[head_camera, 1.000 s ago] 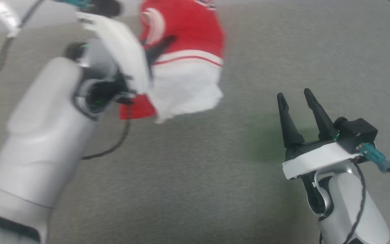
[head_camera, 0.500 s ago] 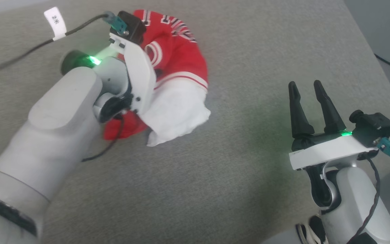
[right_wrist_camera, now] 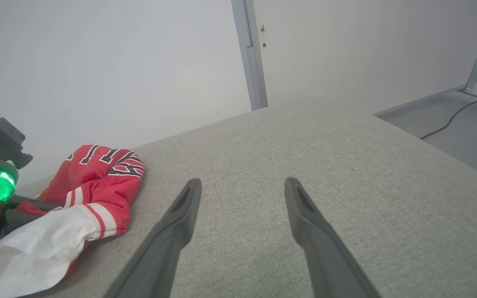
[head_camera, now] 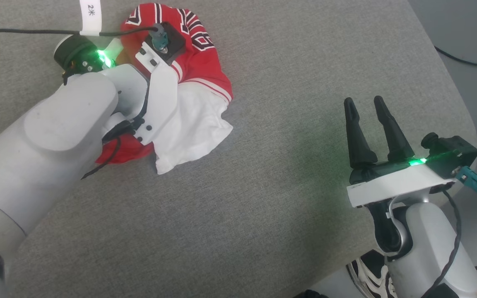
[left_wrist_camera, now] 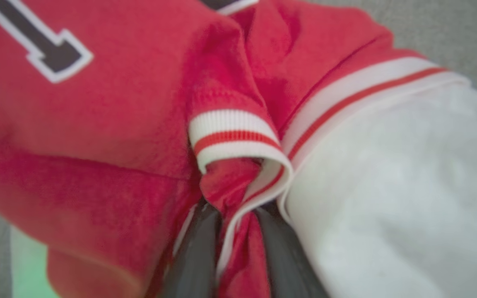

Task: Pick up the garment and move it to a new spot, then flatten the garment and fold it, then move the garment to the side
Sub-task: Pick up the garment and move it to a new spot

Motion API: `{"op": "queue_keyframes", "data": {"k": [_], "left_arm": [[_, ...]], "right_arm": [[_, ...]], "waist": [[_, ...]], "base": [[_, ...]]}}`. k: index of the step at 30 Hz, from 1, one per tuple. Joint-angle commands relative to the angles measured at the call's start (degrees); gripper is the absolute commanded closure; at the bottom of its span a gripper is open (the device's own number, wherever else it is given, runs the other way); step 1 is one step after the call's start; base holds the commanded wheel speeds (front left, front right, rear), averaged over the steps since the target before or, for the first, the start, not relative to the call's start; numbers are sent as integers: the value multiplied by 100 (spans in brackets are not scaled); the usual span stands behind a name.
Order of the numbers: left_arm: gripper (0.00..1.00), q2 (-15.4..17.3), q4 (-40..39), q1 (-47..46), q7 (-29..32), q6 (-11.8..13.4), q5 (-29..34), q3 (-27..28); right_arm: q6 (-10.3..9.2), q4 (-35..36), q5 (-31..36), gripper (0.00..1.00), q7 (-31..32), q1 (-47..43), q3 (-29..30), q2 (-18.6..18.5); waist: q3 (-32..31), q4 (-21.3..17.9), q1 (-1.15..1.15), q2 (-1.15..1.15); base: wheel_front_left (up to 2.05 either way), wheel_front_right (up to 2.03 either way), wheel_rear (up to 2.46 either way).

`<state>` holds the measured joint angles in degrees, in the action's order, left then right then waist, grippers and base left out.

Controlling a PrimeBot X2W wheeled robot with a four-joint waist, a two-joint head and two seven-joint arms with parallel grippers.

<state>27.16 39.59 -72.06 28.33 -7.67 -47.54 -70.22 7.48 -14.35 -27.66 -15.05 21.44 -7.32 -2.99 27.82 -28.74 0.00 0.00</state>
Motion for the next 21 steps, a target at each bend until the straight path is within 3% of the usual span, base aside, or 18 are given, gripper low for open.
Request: {"op": "queue_keyframes", "data": {"k": [1, 2, 3, 4, 13, 21], "left_arm": [[55, 280, 322, 565, 94, 43, -34, -394], [16, 261, 281, 504, -27, 42, -52, -390], [16, 261, 281, 504, -27, 42, -52, -390], [0, 219, 244, 440, -171, 37, -77, -383], [0, -392, -6, 209, -1851, 23, -1286, 133], [0, -213, 33, 1149, -3209, 23, -1938, 296]], "right_arm": [[3, 15, 68, 0, -17, 66, 28, 9], [3, 25, 100, 0, -17, 79, 37, 10], [3, 25, 100, 0, -17, 79, 37, 10], [3, 25, 138, 0, -17, 82, 65, 11], [3, -91, 790, 0, -17, -49, 236, 5], [3, -270, 1551, 0, -16, -194, 274, 5]], "waist": [[-56, 72, 0, 0], [-90, 119, 0, 0], [-90, 119, 0, 0], [-141, 181, 0, 0], [-808, 1054, 0, 0], [-1319, 1870, 0, 0]], "base": [[0, 0, 0], [0, 0, 0], [0, 0, 0], [0, 0, 0], [0, 0, 0], [0, 0, 0]]}}
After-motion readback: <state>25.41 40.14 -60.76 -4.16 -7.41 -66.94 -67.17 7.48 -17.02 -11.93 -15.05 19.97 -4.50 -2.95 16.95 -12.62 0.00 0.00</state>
